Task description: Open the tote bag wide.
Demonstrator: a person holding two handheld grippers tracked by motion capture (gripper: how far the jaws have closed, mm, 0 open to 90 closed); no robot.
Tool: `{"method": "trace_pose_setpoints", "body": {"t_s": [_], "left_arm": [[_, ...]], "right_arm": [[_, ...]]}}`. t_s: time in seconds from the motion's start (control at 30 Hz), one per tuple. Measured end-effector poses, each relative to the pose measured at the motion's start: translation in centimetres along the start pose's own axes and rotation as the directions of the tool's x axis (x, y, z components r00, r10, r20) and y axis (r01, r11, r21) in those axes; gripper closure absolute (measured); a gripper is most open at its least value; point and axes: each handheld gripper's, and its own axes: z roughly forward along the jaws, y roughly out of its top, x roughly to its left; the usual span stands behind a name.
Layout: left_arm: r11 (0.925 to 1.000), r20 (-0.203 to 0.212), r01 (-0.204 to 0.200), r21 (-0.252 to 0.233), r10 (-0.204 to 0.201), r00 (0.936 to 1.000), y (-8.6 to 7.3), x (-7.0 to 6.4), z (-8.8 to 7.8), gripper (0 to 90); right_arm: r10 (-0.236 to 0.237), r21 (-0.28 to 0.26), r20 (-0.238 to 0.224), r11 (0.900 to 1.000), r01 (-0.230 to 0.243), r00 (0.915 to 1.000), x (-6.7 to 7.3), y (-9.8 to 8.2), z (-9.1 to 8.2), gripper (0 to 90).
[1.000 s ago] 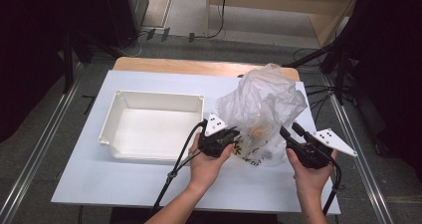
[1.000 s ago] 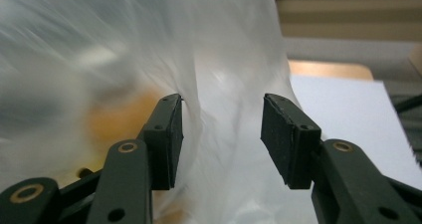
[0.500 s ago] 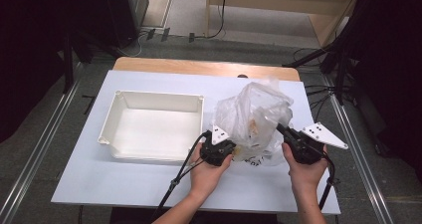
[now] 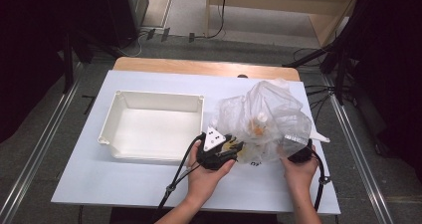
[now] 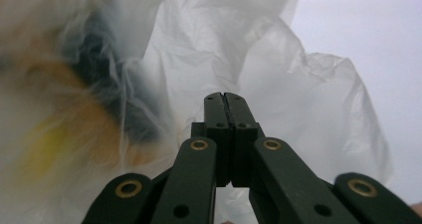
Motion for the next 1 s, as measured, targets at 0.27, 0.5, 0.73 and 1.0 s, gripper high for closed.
{"method": "trace_pose_setpoints", "body": {"t_s": [0.27, 0.5, 0.73, 1.0], "left_arm": [[0.9976, 0.051, -0.029, -0.062, 0.032, 0.9982, 2.3, -0.7, -0.9, 51.0], [0.9991, 0.051, -0.028, -0.033, 0.029, 0.9983, 2.6, -0.1, -0.3, 79.3], [0.9993, 0.056, -0.024, 0.03, 0.022, 0.9982, 1.8, 0.2, 0.9, 90.0], [0.9985, 0.049, -0.013, 0.053, 0.01, 0.9987, 1.3, 0.5, 1.4, 90.0]], "right_arm": [[0.062, -0.117, 0.012, 0.991, -0.06, 0.998, -1.5, 0.7, -3.6, 78.6], [0.042, -0.219, 0.035, 0.975, -0.034, 0.9985, -1.3, 3.1, -7.4, 62.3], [0.023, -0.269, 0.097, 0.963, 0.004, 0.9951, 0.2, 5.0, -9.4, 56.4], [0.04, -0.326, 0.088, 0.945, -0.01, 0.9953, 0.3, 5.8, -11.2, 75.2]]}}
